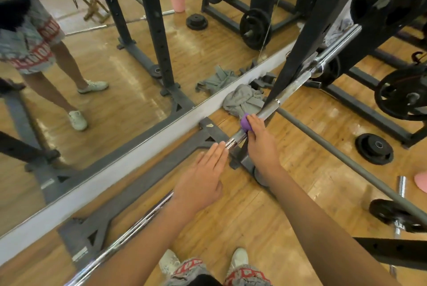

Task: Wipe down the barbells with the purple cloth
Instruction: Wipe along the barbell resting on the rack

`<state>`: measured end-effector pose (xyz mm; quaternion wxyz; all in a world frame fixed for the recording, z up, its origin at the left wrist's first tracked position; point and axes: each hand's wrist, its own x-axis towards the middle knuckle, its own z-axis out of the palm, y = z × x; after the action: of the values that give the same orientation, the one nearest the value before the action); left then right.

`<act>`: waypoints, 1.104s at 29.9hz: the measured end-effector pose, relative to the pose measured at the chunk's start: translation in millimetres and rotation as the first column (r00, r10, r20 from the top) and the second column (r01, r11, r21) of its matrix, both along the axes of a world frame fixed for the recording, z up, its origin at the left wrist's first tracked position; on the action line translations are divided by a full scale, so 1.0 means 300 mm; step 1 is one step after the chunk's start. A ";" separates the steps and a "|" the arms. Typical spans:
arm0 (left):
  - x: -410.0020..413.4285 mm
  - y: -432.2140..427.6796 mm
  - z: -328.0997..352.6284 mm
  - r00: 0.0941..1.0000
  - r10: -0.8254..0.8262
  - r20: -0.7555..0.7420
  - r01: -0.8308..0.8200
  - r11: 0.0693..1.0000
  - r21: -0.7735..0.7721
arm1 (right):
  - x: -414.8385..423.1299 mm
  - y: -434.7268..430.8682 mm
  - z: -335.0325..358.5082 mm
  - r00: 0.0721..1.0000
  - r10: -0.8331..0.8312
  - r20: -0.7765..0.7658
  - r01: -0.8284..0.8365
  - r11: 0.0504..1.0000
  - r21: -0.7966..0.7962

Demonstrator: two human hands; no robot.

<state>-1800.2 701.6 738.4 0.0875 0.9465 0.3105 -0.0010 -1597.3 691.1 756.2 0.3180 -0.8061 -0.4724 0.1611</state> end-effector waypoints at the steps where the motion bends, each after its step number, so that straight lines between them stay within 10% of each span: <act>1: -0.022 -0.027 -0.011 0.999 0.031 0.008 -0.031 0.999 0.030 | 0.019 -0.002 -0.002 1.000 0.030 -0.005 -0.030 0.999 -0.020; 23: 0.060 -0.294 -0.095 0.791 0.593 0.150 -0.611 0.776 0.155 | 0.193 0.027 -0.114 0.684 0.663 0.306 -0.671 0.735 -0.092; 33: 0.065 -0.290 -0.106 0.780 0.591 0.203 -0.623 0.763 0.172 | 0.027 -0.038 -0.124 0.762 0.605 0.232 -0.639 0.760 0.118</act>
<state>-1780.6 614.8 706.7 -0.0057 0.7958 0.5918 0.1282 -1589.3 679.7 719.2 0.2773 -0.5797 -0.7536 0.1383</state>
